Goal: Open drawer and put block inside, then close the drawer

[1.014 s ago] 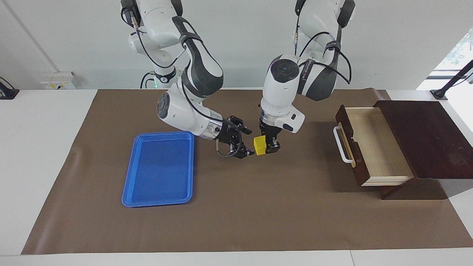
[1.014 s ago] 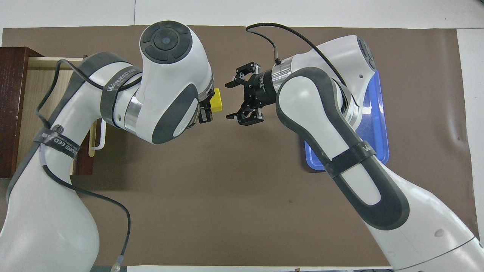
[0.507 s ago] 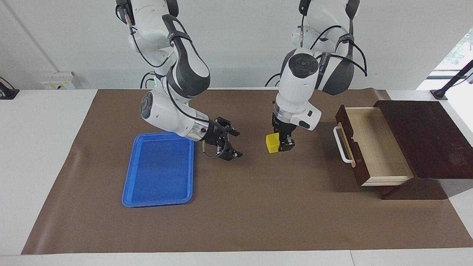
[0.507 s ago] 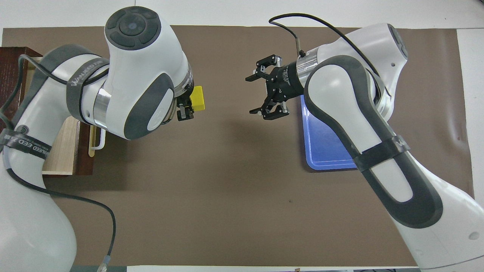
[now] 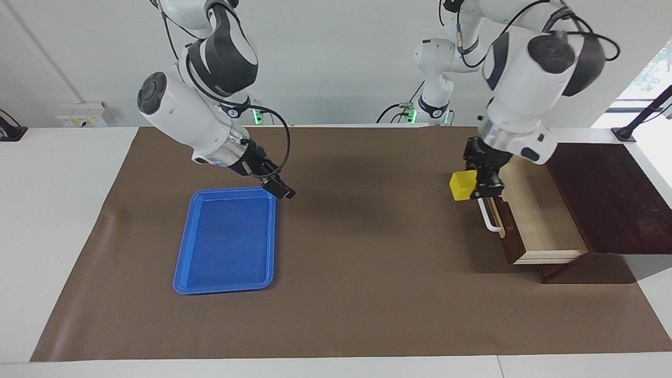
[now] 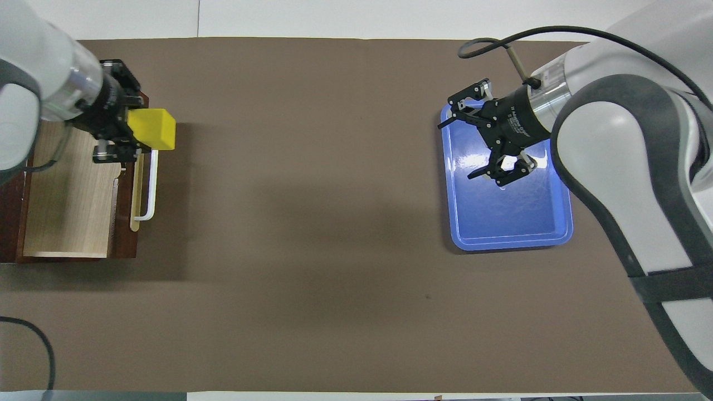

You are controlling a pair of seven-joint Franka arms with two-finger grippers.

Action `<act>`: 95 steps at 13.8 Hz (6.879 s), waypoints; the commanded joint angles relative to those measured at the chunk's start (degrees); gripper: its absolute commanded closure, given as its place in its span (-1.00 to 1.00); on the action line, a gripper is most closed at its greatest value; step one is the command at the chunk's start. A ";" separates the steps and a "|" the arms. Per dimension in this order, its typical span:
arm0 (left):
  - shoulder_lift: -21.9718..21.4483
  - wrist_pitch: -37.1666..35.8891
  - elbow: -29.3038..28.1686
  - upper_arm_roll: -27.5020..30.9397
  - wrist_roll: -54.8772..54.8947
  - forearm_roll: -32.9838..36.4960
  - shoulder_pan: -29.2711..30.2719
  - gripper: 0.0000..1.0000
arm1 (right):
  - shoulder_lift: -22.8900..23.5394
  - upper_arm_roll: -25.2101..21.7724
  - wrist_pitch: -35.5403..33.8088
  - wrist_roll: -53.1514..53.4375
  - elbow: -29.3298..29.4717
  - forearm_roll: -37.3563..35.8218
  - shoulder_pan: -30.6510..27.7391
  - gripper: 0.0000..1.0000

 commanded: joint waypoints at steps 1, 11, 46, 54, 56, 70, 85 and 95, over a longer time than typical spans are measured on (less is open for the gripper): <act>-3.59 -3.15 -3.38 -0.68 11.84 -0.08 5.94 1.00 | -4.03 0.59 -3.56 -12.92 -1.64 -9.47 -2.03 -0.98; -13.51 12.47 -25.23 -0.68 19.71 -0.35 18.26 1.00 | -12.56 0.59 -12.97 -48.45 -2.34 -25.58 -2.12 -1.00; -8.87 25.04 -33.70 -1.47 7.05 1.66 6.05 -1.00 | -10.63 7.27 -8.85 -54.90 -2.08 -27.00 -16.27 -1.00; -7.38 24.60 -30.80 -1.30 7.93 5.19 14.30 -1.00 | -11.16 7.09 -10.08 -55.25 -3.31 -26.91 -16.45 -1.00; -7.38 24.87 -30.80 -1.30 8.46 7.37 16.24 -1.00 | -11.16 6.91 -9.90 -55.16 -3.22 -27.08 -17.15 -1.00; -14.84 9.26 -25.37 -2.35 37.15 -1.56 13.70 -1.00 | -11.16 6.83 -11.57 -59.81 -2.96 -28.14 -16.80 -1.00; -9.58 -8.70 -7.80 -2.53 85.36 -2.54 10.36 -1.00 | -11.69 6.83 -11.57 -60.96 -3.31 -27.96 -17.33 -1.00; -8.96 -12.13 -7.51 -3.14 89.84 -2.55 8.07 -1.00 | -11.69 6.83 -11.66 -60.96 -3.31 -27.96 -17.33 -1.00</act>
